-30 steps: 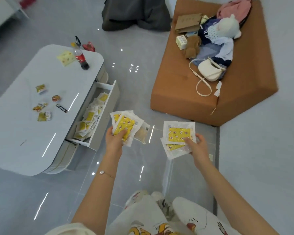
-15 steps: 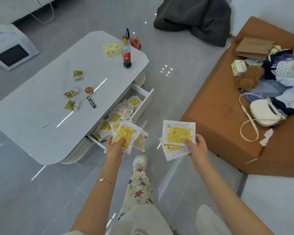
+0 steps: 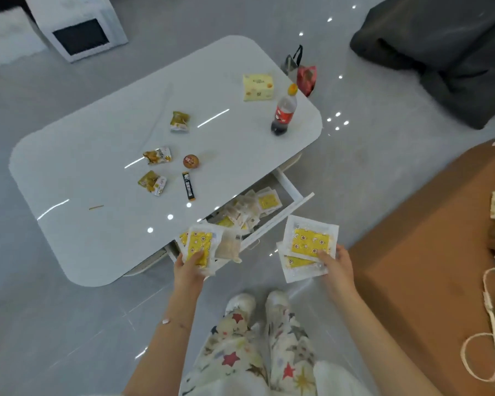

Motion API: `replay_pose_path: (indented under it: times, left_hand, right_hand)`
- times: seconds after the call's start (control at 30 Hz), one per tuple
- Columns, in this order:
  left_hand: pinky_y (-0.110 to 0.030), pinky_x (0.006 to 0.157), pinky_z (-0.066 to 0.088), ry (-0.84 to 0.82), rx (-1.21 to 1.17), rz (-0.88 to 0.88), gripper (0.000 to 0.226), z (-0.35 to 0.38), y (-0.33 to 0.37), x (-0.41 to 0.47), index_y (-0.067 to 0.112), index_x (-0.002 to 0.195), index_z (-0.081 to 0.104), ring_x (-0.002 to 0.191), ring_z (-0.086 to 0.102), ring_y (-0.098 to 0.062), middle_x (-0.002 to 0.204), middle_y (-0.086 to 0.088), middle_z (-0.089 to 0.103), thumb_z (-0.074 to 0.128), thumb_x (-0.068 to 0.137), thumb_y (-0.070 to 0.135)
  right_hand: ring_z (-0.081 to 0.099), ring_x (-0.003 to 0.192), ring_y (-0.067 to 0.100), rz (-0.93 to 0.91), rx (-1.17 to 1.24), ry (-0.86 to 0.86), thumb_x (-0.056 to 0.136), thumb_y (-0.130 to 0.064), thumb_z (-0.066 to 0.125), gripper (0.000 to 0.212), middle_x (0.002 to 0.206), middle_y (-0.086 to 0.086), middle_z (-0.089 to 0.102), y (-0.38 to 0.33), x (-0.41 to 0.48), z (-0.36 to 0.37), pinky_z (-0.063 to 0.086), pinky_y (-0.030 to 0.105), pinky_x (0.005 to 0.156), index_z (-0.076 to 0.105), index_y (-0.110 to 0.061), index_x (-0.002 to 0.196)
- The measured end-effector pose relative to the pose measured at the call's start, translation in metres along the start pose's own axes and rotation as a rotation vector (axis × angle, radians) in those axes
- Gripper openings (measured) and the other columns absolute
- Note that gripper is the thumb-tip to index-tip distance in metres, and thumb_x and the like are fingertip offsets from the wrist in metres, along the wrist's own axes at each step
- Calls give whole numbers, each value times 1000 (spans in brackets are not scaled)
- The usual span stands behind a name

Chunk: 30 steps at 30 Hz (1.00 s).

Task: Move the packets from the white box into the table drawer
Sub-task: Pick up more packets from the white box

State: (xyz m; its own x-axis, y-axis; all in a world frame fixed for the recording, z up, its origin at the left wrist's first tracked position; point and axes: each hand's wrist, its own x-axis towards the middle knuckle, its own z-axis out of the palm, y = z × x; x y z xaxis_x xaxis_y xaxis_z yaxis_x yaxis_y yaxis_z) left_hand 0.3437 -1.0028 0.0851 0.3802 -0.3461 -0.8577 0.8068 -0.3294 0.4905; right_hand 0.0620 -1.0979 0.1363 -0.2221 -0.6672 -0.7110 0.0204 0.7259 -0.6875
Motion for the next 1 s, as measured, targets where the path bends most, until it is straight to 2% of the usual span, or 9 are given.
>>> replay_pose_path:
  times: [0.1,0.23,0.37,0.5,0.6,0.7,0.8,0.9,1.0]
  left_hand:
    - [-27,50,56,145,-100,-69,39,-1,-15,51,9,122,46,84,62,-23,115,-15,58,59,88,-5]
    - [-28,48,56,251,-128,-147,43,-11,-48,138,8,126,45,84,62,-26,109,-14,60,60,87,-5]
    - [-35,63,55,327,-183,-169,42,-28,-78,228,12,123,47,84,63,-25,105,-12,61,62,87,-2]
    - [-40,84,52,324,-146,-119,45,-36,-110,295,12,126,48,90,64,-23,112,-12,62,65,86,-1]
    - [-34,82,52,315,-182,-102,54,-32,-126,323,23,129,42,94,64,-19,114,-7,63,67,85,4]
    - [-34,90,50,319,-198,-88,68,-34,-138,340,24,139,33,97,64,-17,122,-6,60,69,85,6]
    - [-42,99,48,389,-30,-25,70,-35,-147,346,20,139,37,105,63,-21,123,-6,60,75,80,15]
    - [-27,88,48,451,228,76,60,-26,-142,339,16,135,42,104,59,-16,110,6,58,73,83,23]
    - [-34,95,45,480,420,128,70,-24,-131,326,17,141,38,113,51,-18,128,-1,49,73,82,32]
  right_hand:
    - [60,95,30,33,-73,-5,90,2,58,29,115,21,61,6,74,40,50,37,79,48,-5,116]
    - [59,98,29,51,-216,-24,89,1,58,28,115,16,60,33,185,101,50,35,76,47,-10,112]
    - [60,98,26,20,-354,-110,89,2,57,31,112,12,61,68,295,156,49,28,69,51,-8,117]
    - [61,105,32,48,-485,-183,85,-2,61,39,116,15,61,108,380,190,51,38,81,50,-7,122]
    - [63,102,31,108,-459,-219,84,1,61,43,116,12,62,133,417,208,52,46,89,51,-12,124]
    - [66,89,26,153,-372,-229,84,8,56,48,106,8,64,148,432,220,56,39,76,51,-13,128]
    - [63,99,25,120,-444,-147,84,0,63,48,109,4,63,159,436,224,54,42,87,49,-15,127]
    - [57,109,25,76,-584,-136,82,-11,69,55,119,5,56,160,433,227,49,40,96,45,-17,130]
    - [50,121,28,76,-762,-176,84,-18,69,69,135,9,47,149,414,234,44,37,95,35,-14,144]
